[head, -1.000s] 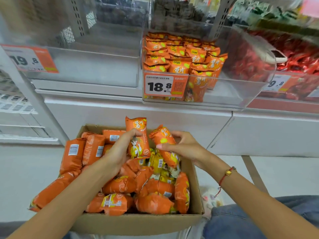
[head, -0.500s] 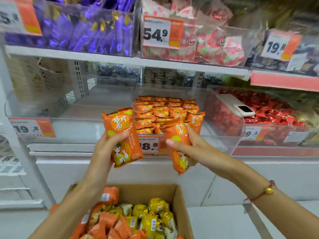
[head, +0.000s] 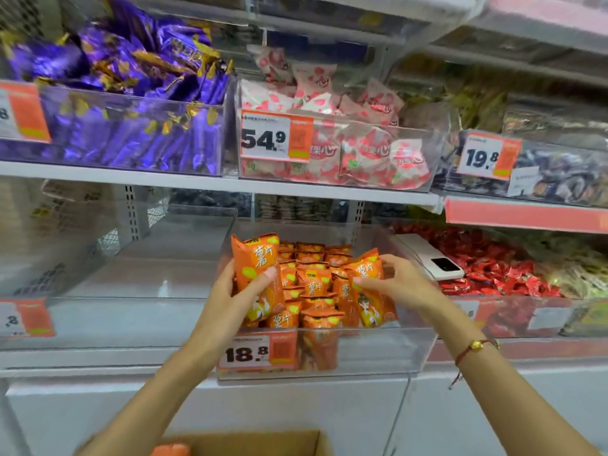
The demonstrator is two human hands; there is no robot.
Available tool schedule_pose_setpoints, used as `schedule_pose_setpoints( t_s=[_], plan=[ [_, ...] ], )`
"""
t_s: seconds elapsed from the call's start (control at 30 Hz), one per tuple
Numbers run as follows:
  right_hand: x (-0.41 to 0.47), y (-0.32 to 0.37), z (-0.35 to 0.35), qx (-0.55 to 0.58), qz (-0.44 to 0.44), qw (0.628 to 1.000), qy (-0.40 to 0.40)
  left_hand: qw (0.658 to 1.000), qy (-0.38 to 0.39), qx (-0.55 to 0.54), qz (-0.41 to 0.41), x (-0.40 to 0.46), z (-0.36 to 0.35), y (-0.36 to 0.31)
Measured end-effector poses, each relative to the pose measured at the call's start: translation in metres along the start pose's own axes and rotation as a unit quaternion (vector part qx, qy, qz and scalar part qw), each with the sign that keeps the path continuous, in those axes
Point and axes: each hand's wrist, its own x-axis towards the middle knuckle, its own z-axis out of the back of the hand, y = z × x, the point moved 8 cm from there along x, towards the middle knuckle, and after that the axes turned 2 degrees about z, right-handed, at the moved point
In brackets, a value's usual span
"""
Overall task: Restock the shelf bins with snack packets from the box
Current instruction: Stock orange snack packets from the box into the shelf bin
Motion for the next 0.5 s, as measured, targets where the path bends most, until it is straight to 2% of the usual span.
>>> schedule_pose_setpoints(
  t_s=[0.13,0.3,0.43,0.5],
  plan=[
    [0.009,-0.018,-0.012,-0.077,-0.035,0.996,0.032,0.999,-0.024,-0.021,0.018,0.004,0.006,0.006],
    [0.006,-0.025,-0.025,-0.093,-0.058,0.993,0.036,0.999,-0.018,-0.008,0.036,0.006,0.006,0.011],
    [0.002,-0.019,-0.024,-0.08,-0.031,0.994,0.06,0.999,-0.015,0.002,0.039,0.006,0.007,0.012],
    [-0.001,-0.012,-0.02,-0.109,0.002,0.992,0.056,0.999,-0.013,0.006,0.04,0.006,0.006,0.012]
  ],
)
